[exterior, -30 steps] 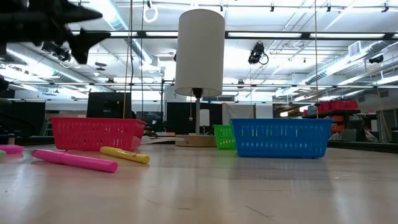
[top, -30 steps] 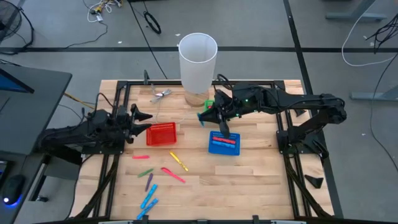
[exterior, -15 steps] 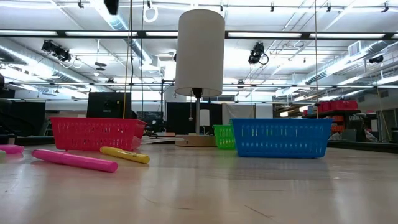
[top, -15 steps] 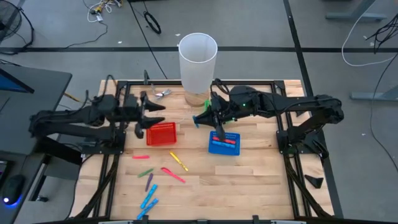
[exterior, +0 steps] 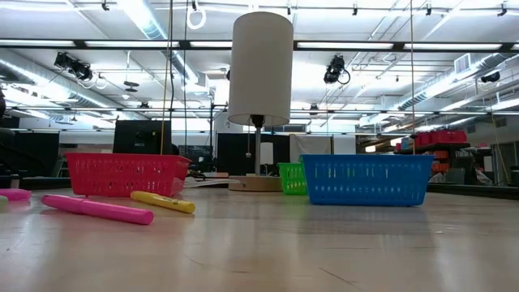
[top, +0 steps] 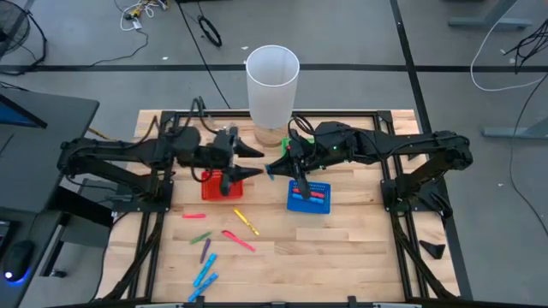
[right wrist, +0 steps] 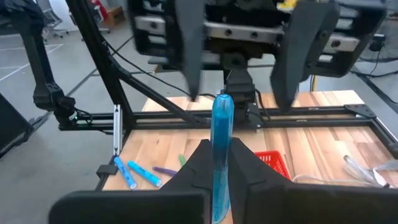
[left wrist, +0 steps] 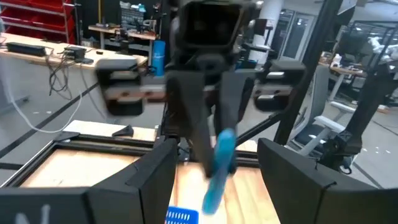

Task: Pick & Place Markers
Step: Put the small blue pen into the red bin

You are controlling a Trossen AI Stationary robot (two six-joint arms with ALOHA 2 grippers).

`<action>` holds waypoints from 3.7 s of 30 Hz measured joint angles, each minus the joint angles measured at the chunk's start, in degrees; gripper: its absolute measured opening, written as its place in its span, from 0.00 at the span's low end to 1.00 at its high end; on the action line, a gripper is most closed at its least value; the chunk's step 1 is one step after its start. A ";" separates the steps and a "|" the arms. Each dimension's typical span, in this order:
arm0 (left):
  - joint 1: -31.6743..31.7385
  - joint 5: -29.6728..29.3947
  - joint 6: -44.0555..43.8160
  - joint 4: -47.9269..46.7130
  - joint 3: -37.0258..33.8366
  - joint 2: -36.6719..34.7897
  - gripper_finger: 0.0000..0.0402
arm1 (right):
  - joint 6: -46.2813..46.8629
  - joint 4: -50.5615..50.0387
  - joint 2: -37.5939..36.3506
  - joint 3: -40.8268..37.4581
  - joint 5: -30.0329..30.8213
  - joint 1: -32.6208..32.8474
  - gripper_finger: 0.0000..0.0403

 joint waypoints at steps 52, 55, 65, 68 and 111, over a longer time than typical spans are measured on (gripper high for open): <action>-0.29 0.91 -1.26 -5.44 2.44 3.99 0.10 | -0.87 -14.25 -5.28 0.00 -0.13 0.04 0.34; -0.29 0.23 -0.73 -9.77 2.44 3.99 0.10 | -0.81 -15.66 -7.23 0.00 -0.13 0.04 0.36; 0.73 -3.89 0.52 -27.21 3.67 4.22 0.10 | -1.27 -17.68 -9.83 0.00 -0.07 0.04 0.36; 1.08 -6.17 1.55 -37.13 8.23 6.30 0.10 | -2.56 -18.16 -9.90 0.01 -0.02 0.04 0.36; 4.85 -3.85 5.88 -56.40 0.96 27.07 0.10 | -6.99 -18.20 -11.37 0.02 -0.17 0.02 0.36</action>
